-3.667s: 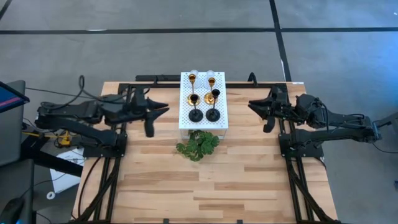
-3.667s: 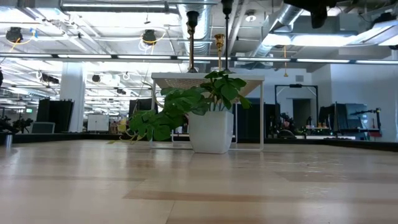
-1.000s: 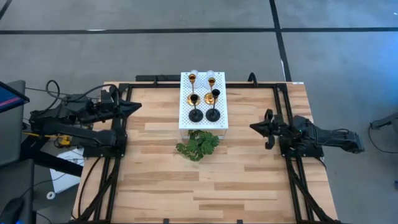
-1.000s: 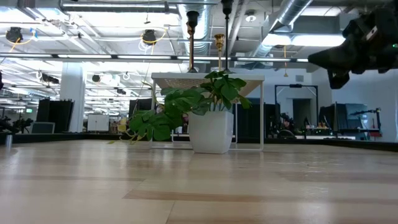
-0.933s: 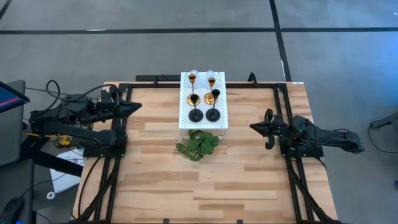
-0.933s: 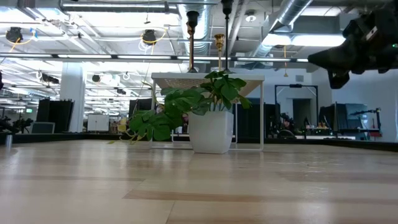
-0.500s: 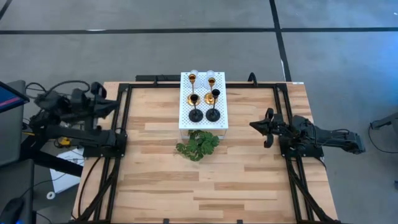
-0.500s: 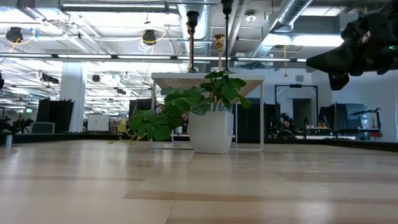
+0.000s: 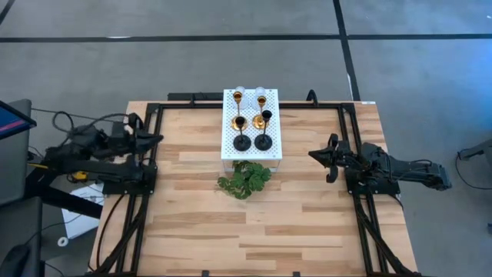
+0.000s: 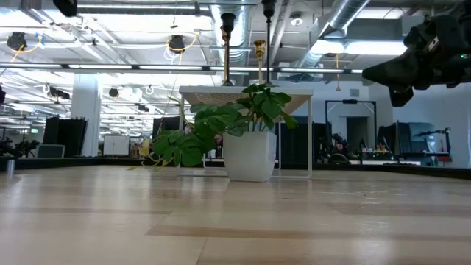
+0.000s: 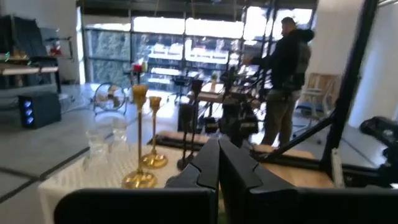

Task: Pick & Place candle stick holders
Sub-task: Return to Home Position

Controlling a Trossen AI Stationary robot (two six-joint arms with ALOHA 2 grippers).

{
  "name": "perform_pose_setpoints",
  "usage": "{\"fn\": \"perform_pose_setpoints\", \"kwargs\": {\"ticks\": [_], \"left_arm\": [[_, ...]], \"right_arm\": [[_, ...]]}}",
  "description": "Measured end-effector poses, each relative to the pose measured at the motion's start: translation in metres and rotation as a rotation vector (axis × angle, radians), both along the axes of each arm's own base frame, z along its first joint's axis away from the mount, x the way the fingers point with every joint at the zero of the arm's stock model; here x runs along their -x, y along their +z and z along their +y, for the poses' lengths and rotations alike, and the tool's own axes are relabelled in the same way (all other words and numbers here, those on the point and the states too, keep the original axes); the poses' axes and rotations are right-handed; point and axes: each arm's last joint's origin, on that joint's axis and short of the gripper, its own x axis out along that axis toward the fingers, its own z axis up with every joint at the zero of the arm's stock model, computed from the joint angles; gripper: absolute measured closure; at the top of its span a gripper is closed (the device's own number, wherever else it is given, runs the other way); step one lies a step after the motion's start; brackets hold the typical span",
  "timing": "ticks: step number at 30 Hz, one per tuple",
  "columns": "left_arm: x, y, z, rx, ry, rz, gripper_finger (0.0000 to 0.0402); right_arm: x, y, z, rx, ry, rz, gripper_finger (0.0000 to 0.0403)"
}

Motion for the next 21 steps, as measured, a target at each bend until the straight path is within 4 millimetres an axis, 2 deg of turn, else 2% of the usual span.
{"fn": "perform_pose_setpoints", "kwargs": {"ticks": [6,13,21], "left_arm": [[-0.025,-0.027,-0.003,0.02,-0.022,0.051,0.0399],[-0.057,-0.067,-0.007,0.027,-0.029,0.061,0.0399],[-0.078,-0.108,-0.01,0.087,-0.042,0.071,0.0398]], "right_arm": [[0.0,0.0,0.0,0.0,-0.001,0.001,0.0403],[0.0,0.0,0.0,0.0,-0.001,0.001,0.0403],[0.0,0.0,0.0,0.0,-0.001,0.002,0.0403]]}}
